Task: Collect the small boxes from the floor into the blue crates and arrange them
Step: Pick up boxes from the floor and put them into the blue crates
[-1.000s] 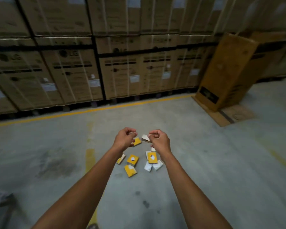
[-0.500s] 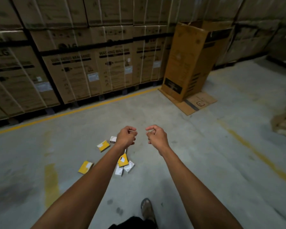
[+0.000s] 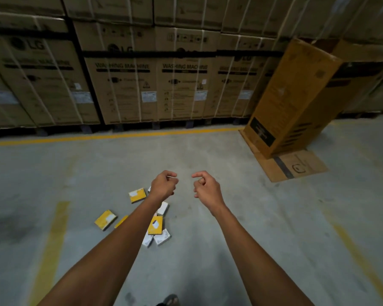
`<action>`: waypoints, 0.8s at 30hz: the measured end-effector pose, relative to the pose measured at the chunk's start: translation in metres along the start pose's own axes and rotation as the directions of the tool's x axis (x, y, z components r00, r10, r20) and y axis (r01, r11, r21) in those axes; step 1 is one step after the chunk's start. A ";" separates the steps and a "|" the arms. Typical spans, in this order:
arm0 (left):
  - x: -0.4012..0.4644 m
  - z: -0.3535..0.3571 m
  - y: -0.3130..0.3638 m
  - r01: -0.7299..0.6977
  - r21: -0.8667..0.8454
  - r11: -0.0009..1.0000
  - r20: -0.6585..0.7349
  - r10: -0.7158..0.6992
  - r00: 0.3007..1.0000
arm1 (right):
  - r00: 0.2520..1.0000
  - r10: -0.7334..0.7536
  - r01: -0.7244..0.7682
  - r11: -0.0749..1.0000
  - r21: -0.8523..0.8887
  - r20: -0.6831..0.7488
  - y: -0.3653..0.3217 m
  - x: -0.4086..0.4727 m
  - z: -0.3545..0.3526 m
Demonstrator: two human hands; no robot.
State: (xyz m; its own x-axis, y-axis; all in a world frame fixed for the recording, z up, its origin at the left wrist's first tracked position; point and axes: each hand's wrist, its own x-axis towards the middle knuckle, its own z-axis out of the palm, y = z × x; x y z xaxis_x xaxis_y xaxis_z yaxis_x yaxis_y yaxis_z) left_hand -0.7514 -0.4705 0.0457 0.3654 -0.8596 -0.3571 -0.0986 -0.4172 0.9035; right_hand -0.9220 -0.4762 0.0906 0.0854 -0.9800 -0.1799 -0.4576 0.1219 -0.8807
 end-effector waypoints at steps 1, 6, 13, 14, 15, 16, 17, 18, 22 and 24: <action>0.005 0.002 0.004 -0.005 0.006 1.000 -0.018 0.005 1.000 | 1.000 -0.012 0.012 1.000 0.002 0.023 -0.001 0.012 -0.002; 0.026 0.009 0.008 0.005 0.050 0.999 -0.116 0.001 0.993 | 0.987 -0.059 0.066 0.997 -0.037 0.151 0.001 0.067 -0.001; 0.043 0.031 0.013 0.068 0.076 0.995 -0.331 -0.039 0.943 | 0.911 -0.166 0.220 0.970 -0.106 0.377 0.021 0.142 -0.002; 0.043 0.036 0.016 0.089 0.054 0.995 -0.364 -0.064 0.929 | 0.893 -0.184 0.247 0.963 -0.106 0.411 0.022 0.152 -0.004; 0.044 0.040 0.019 0.100 0.025 0.995 -0.399 -0.082 0.913 | 0.873 -0.205 0.276 0.955 -0.104 0.442 0.022 0.163 -0.007; 0.043 0.044 0.022 0.120 0.005 0.993 -0.438 -0.106 0.893 | 0.854 -0.221 0.298 0.950 -0.094 0.471 0.022 0.173 -0.009; 0.044 0.049 0.023 0.135 -0.008 0.991 -0.481 -0.123 0.868 | 0.836 -0.229 0.311 0.946 -0.087 0.499 0.021 0.181 -0.013; 0.043 0.052 0.024 0.156 -0.014 0.988 -0.514 -0.141 0.846 | 0.813 -0.238 0.326 0.942 -0.078 0.531 0.020 0.187 -0.018; 0.032 0.063 0.032 0.184 -0.036 0.982 -0.609 -0.168 0.775 | 0.708 -0.317 0.439 0.898 -0.040 0.632 0.018 0.210 -0.031; 0.020 0.065 0.038 0.195 -0.043 0.980 -0.657 -0.175 0.733 | 0.666 -0.336 0.467 0.884 -0.022 0.666 0.018 0.217 -0.033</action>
State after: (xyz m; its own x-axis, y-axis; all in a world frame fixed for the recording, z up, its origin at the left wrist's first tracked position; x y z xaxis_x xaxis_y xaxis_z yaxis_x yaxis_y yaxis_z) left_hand -0.8078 -0.5226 0.0573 0.8934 -0.3634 -0.2641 0.0145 -0.5641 0.8255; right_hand -0.9411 -0.6920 0.0499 0.7998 -0.5889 -0.1160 -0.3841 -0.3537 -0.8528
